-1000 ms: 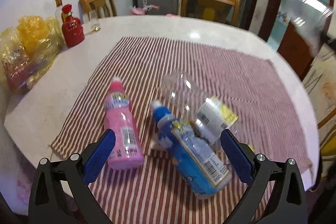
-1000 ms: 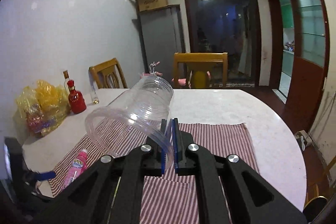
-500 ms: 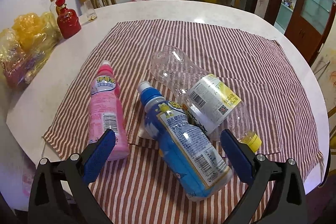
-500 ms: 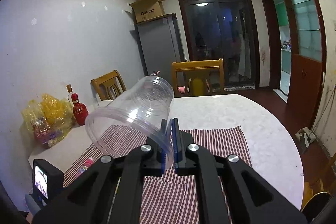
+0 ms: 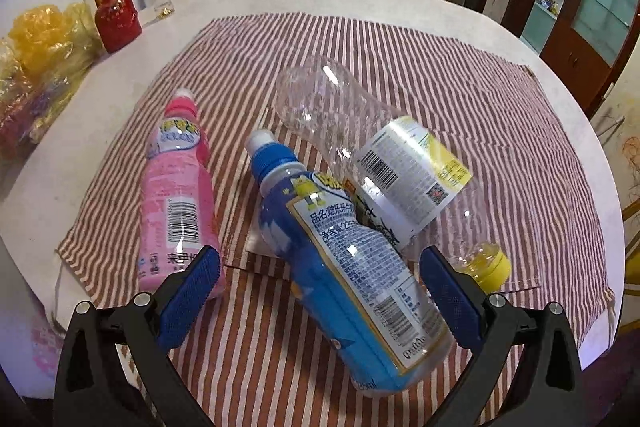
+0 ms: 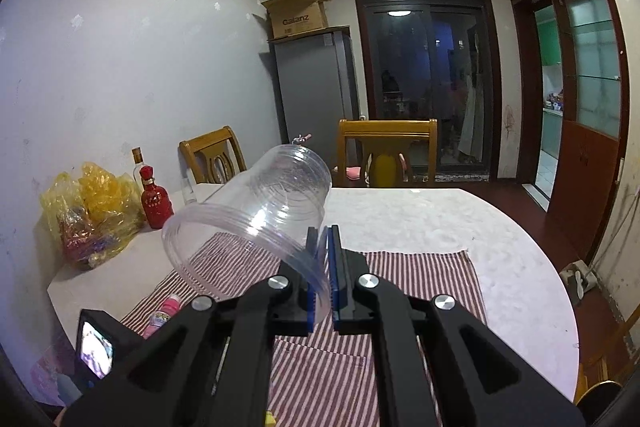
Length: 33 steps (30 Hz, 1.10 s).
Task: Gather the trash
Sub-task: 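Grasp the blue-capped drink bottle with the left gripper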
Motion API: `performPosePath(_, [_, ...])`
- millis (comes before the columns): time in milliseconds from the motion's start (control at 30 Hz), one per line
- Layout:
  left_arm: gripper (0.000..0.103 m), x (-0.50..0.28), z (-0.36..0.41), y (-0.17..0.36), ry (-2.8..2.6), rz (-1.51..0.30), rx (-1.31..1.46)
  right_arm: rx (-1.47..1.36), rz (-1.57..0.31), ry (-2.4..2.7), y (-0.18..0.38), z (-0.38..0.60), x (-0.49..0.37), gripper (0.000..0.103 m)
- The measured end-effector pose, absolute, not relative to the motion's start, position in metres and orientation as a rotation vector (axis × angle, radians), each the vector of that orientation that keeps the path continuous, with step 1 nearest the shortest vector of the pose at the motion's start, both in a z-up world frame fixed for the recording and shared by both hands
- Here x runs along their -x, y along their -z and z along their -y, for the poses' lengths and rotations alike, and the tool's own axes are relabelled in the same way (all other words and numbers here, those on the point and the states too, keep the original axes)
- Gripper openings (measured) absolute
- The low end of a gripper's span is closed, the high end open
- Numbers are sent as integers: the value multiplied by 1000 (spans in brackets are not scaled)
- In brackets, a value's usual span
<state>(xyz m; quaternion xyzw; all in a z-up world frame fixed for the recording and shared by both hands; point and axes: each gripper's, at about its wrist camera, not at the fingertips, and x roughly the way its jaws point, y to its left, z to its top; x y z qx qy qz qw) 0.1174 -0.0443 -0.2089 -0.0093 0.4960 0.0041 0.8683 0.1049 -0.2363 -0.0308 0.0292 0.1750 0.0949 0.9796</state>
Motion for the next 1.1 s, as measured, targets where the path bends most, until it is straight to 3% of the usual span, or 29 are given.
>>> performPosePath(833, [97,-135,48,242,19,-1107,3,-61,-388,-194,39,232,-119,6])
performPosePath(900, [94,-134,45,240,28,-1093,23,-61,-386,-195,39,231,-118,6])
performPosePath(967, [75,-132,42,236,14,-1077,22,-60,-381,-194,37,231,-117,6])
performPosePath(1033, [64,-132,41,232,17,-1070,28,-59,-374,-196,35,230,-115,6])
performPosePath(1100, [60,-131,43,231,22,-1073,16,-58,-366,-198,33,229,-112,6])
